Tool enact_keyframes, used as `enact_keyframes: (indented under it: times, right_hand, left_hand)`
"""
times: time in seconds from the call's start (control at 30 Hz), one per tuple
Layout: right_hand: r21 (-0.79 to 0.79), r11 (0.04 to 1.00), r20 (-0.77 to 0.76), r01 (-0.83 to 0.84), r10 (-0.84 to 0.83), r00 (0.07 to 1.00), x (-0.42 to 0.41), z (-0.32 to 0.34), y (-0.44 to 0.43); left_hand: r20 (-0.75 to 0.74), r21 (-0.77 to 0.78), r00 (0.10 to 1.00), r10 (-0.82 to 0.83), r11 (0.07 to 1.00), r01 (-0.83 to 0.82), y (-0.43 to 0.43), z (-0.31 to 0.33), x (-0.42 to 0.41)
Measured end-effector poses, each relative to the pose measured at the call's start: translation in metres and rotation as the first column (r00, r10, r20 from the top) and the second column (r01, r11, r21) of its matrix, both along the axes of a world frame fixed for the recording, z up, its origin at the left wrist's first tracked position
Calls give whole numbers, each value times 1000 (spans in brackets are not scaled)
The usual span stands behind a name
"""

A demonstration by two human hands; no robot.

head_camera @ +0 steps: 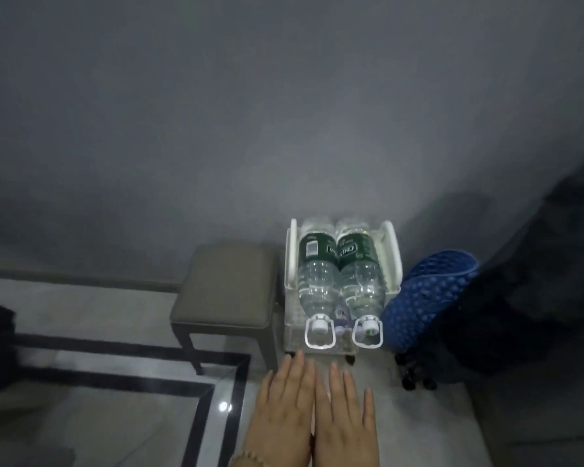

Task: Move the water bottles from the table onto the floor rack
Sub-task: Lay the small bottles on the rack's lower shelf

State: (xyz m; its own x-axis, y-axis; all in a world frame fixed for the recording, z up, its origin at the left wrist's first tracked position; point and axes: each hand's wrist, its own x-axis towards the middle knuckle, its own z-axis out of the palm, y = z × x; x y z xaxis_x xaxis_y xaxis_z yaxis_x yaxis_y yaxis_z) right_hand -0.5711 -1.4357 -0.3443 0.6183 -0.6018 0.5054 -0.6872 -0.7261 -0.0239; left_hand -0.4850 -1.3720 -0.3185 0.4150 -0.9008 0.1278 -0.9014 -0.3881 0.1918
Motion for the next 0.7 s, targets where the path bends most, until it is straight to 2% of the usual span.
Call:
enact_keyframes:
  times: [0.1,0.2,0.27,0.37,0.43,0.6,0.7]
  right_hand:
    - [81,995,20,-57,56,998,0,91,9]
    - [97,991,-12,-94,96,995,-5,172,16]
    - [105,981,15,-165,164,986,-14,219,33]
    - [72,953,48,-296,293,955,-36,270,70]
    - [46,942,55,-331,329,943,-47,290,91]
    - [93,884,105,-459,450,887,-71,339,169]
    - [56,832,96,-552,545,833,-75,363,232]
  left_hand:
    - [-20,49,1000,-15,999,16,15,79,1]
    - [-3,62,997,73,995,-73,32,157,-1]
    - [44,-3,993,113,994,-113,50,197,-12]
    - [63,-37,968,241,970,-239,88,250,-50]
    - [48,-28,951,306,952,-305,108,271,-69]
    - [108,-57,889,445,896,-441,193,315,-101]
    - [163,-73,854,495,869,-490,262,337,-108]
